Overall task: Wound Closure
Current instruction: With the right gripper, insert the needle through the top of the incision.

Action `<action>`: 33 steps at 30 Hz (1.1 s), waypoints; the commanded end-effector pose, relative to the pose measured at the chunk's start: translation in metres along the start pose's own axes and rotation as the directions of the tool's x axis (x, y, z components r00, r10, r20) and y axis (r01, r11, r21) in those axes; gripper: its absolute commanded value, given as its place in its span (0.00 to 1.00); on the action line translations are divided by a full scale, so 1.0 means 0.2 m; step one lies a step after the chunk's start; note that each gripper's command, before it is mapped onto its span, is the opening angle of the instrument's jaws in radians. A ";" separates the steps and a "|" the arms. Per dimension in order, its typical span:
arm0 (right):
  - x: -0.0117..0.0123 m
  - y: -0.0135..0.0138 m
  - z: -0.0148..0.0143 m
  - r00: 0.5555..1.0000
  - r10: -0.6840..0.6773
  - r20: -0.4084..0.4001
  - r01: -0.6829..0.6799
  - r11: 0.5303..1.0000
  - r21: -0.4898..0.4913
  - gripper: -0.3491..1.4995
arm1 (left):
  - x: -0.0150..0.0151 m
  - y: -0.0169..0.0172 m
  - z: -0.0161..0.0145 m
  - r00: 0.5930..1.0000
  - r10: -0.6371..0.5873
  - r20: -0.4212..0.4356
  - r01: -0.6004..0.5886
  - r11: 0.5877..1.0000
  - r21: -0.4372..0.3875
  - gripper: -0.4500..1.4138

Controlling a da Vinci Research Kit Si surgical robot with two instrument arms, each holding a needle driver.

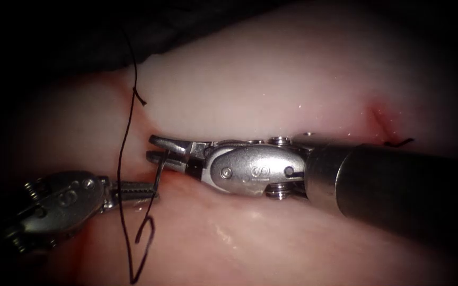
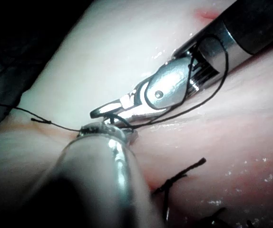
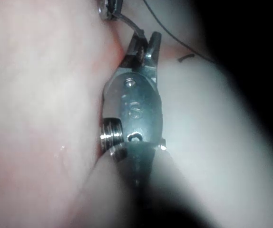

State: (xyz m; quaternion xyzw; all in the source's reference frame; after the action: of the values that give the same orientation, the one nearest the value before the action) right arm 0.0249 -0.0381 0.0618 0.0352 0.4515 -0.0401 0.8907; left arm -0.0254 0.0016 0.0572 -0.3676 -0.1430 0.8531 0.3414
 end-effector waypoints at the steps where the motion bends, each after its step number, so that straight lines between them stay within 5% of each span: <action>1: 0.002 0.004 0.005 1.000 -0.002 -0.003 0.002 1.000 -0.002 0.00 | 0.004 -0.003 0.003 1.000 0.002 -0.004 -0.002 1.000 0.002 0.06; 33: -0.020 -0.027 0.000 0.995 0.047 0.086 -0.058 0.990 0.126 0.00 | -0.004 -0.007 -0.002 1.000 0.009 0.009 -0.009 1.000 -0.006 0.03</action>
State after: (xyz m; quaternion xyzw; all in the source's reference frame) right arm 0.0209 -0.0438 0.0643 0.1055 0.4082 -0.0456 0.9056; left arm -0.0235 0.0011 0.0577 -0.3642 -0.1472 0.8560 0.3359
